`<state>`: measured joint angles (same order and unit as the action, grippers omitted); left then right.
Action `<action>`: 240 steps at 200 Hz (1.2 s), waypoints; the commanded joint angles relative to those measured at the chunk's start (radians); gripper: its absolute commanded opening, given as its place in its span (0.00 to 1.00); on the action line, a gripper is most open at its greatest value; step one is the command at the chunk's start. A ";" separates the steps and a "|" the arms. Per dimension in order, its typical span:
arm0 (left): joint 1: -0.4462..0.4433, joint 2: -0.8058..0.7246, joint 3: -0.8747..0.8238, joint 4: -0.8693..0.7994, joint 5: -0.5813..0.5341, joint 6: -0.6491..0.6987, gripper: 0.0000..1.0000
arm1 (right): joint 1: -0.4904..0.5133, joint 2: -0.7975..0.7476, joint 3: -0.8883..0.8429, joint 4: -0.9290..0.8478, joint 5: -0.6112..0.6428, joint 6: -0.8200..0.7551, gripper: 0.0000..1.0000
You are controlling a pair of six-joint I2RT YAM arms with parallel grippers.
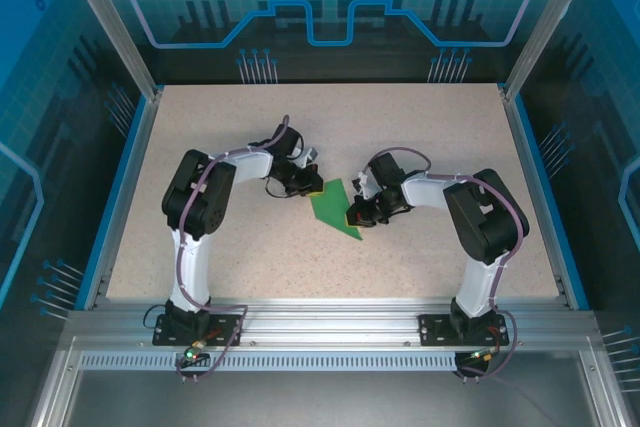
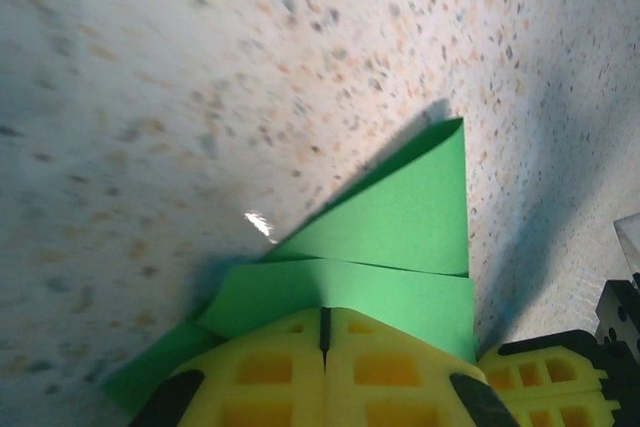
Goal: Fold a paper plane with a square sheet of paper (fold left side to right side)
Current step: Fourth fold the wing at the center of the table.
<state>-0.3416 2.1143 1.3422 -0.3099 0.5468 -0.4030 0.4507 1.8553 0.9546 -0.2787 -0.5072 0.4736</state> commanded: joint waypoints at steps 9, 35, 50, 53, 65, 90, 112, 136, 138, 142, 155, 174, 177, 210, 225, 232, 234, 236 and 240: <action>0.078 0.032 0.031 -0.037 -0.130 0.056 0.00 | 0.009 0.056 -0.069 -0.172 0.130 -0.016 0.00; 0.083 -0.013 0.042 -0.055 -0.126 0.067 0.01 | 0.011 0.055 -0.070 -0.169 0.129 -0.012 0.00; 0.082 -0.058 0.028 -0.054 -0.121 0.057 0.02 | 0.014 0.055 -0.065 -0.169 0.126 -0.008 0.00; 0.082 -0.068 0.023 -0.051 -0.119 0.054 0.02 | 0.014 0.055 -0.065 -0.168 0.126 -0.009 0.00; 0.077 -0.106 -0.001 -0.038 -0.106 0.039 0.03 | 0.017 0.056 -0.060 -0.169 0.125 -0.008 0.00; 0.042 -0.173 -0.047 -0.018 -0.078 0.015 0.04 | 0.020 0.060 -0.052 -0.173 0.125 -0.007 0.00; -0.010 -0.201 -0.083 0.014 -0.049 -0.022 0.06 | 0.021 0.061 -0.050 -0.169 0.128 -0.003 0.00; -0.064 -0.187 -0.098 0.057 -0.021 -0.063 0.07 | 0.021 0.061 -0.049 -0.168 0.127 -0.002 0.00; -0.068 -0.184 -0.099 0.059 -0.021 -0.065 0.08 | 0.020 0.061 -0.048 -0.168 0.128 -0.002 0.00; -0.078 -0.178 -0.096 0.061 -0.018 -0.067 0.08 | 0.021 0.062 -0.048 -0.168 0.127 -0.002 0.00; -0.102 -0.157 -0.085 0.070 -0.011 -0.075 0.08 | 0.022 0.061 -0.046 -0.171 0.128 -0.002 0.00; -0.132 -0.116 -0.064 0.079 -0.002 -0.083 0.09 | 0.023 0.058 -0.043 -0.174 0.125 -0.003 0.00; -0.134 -0.110 -0.060 0.081 0.000 -0.084 0.09 | 0.023 0.057 -0.043 -0.174 0.125 -0.003 0.00; -0.152 -0.049 -0.031 0.076 -0.008 -0.085 0.09 | 0.031 0.043 -0.040 -0.171 0.125 -0.001 0.00; -0.152 -0.027 -0.031 0.074 -0.024 -0.085 0.09 | 0.033 0.034 -0.036 -0.168 0.123 -0.001 0.00; -0.152 -0.020 -0.031 0.071 -0.031 -0.083 0.09 | 0.035 0.028 -0.032 -0.170 0.122 -0.002 0.00; -0.152 -0.017 -0.031 0.070 -0.033 -0.082 0.09 | 0.035 0.025 -0.031 -0.169 0.122 -0.003 0.00; -0.152 -0.015 -0.031 0.068 -0.035 -0.082 0.09 | 0.036 0.024 -0.030 -0.169 0.121 -0.003 0.00; -0.152 -0.011 -0.033 0.066 -0.041 -0.082 0.09 | 0.038 0.020 -0.027 -0.169 0.120 -0.003 0.00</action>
<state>-0.4911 2.0727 1.2819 -0.2405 0.5198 -0.4728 0.4595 1.8511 0.9623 -0.2890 -0.4915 0.4740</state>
